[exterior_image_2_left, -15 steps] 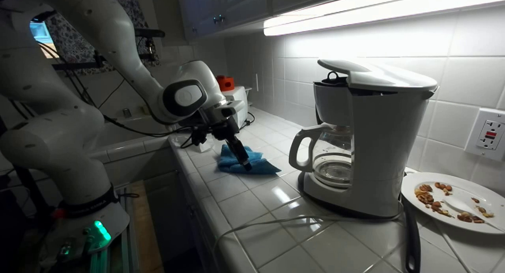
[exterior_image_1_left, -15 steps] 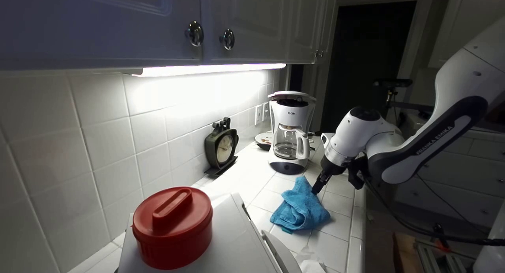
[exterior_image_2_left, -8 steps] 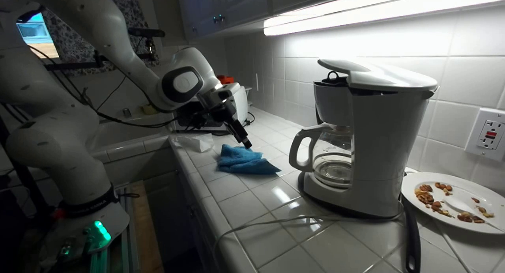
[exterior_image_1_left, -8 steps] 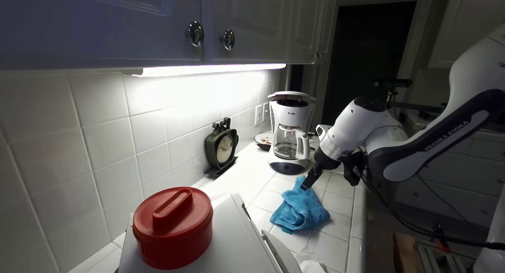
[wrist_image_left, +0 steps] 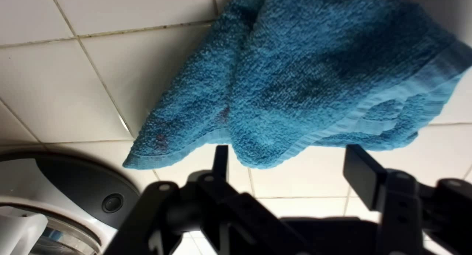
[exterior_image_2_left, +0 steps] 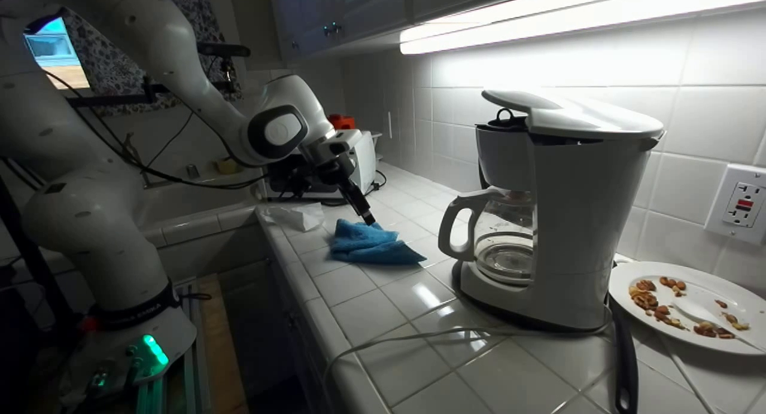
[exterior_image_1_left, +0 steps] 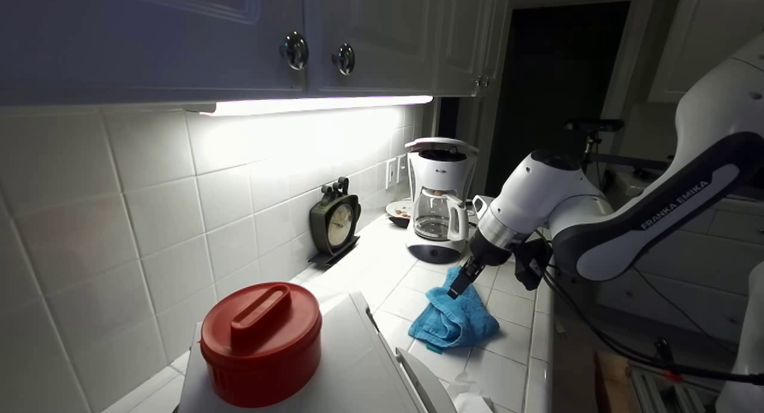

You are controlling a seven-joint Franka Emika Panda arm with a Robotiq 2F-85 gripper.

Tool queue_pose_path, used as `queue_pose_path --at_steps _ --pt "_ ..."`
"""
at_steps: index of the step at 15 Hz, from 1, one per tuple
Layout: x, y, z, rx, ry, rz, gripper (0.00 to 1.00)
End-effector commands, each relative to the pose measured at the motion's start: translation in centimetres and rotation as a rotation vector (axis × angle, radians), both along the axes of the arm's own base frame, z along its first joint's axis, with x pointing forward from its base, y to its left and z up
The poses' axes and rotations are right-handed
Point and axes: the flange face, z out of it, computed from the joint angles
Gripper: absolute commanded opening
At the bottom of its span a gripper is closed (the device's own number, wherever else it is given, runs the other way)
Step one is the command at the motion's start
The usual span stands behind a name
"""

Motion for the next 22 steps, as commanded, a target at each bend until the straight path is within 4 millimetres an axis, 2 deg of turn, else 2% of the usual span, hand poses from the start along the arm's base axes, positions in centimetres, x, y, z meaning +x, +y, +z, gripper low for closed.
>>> queue_pose_path --at_steps 1,2,5,6,10,11,12,17,20,22 --pt "0.0 -0.6 -1.3 0.012 0.020 -0.018 0.63" --pt "-0.1 -0.7 -1.7 0.013 0.028 -0.018 0.59" --pt "-0.1 -0.8 -3.0 0.016 0.053 -0.018 0.61" --pt "-0.1 -0.7 -3.4 0.016 0.059 -0.016 0.69" --pt "-0.2 -0.9 -4.5 0.014 0.077 -0.009 0.88" --pt "-0.2 -1.0 -4.8 0.016 0.081 -0.009 0.84" --pt "-0.2 -1.0 -5.0 0.018 0.085 -0.008 0.67" --pt "-0.2 -0.9 -5.2 0.022 0.081 -0.005 0.31" --pt "0.0 -0.7 -4.3 0.026 0.062 -0.005 0.10" --pt "0.3 0.0 -3.5 0.040 0.053 -0.001 0.04"
